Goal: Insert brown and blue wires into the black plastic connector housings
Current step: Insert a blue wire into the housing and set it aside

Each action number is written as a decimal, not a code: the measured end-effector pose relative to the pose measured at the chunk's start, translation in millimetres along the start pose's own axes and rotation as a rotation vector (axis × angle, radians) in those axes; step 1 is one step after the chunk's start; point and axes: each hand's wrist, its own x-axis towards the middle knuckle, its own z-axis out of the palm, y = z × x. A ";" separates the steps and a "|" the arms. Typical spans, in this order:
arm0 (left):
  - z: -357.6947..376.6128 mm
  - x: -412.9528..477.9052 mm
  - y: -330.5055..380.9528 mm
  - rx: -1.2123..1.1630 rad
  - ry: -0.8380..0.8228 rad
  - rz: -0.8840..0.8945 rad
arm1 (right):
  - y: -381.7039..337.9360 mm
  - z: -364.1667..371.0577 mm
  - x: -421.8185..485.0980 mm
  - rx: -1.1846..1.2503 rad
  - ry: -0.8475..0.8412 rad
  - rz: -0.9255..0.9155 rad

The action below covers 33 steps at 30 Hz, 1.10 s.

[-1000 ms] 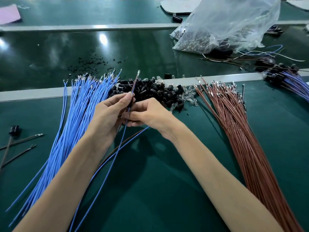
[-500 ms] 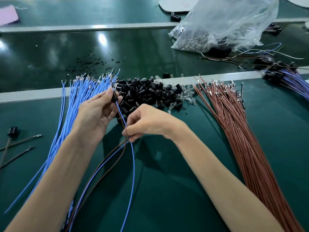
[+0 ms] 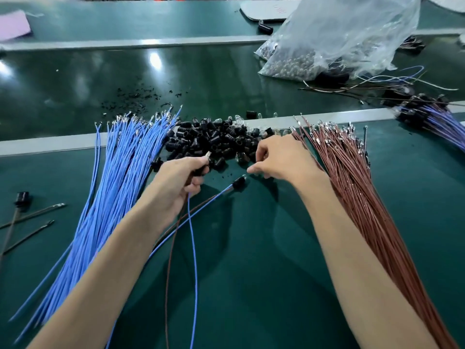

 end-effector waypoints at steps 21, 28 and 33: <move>-0.2 -5.5 -15.4 0.410 -0.049 0.320 | 7.1 2.4 3.9 0.146 -0.141 -0.274; 0.0 -2.6 -16.9 0.408 -0.046 0.371 | -1.2 -3.1 -3.6 0.594 -0.111 -0.369; -0.6 -1.6 -19.1 0.401 -0.075 0.383 | -14.5 6.6 -7.0 0.669 -0.138 -0.384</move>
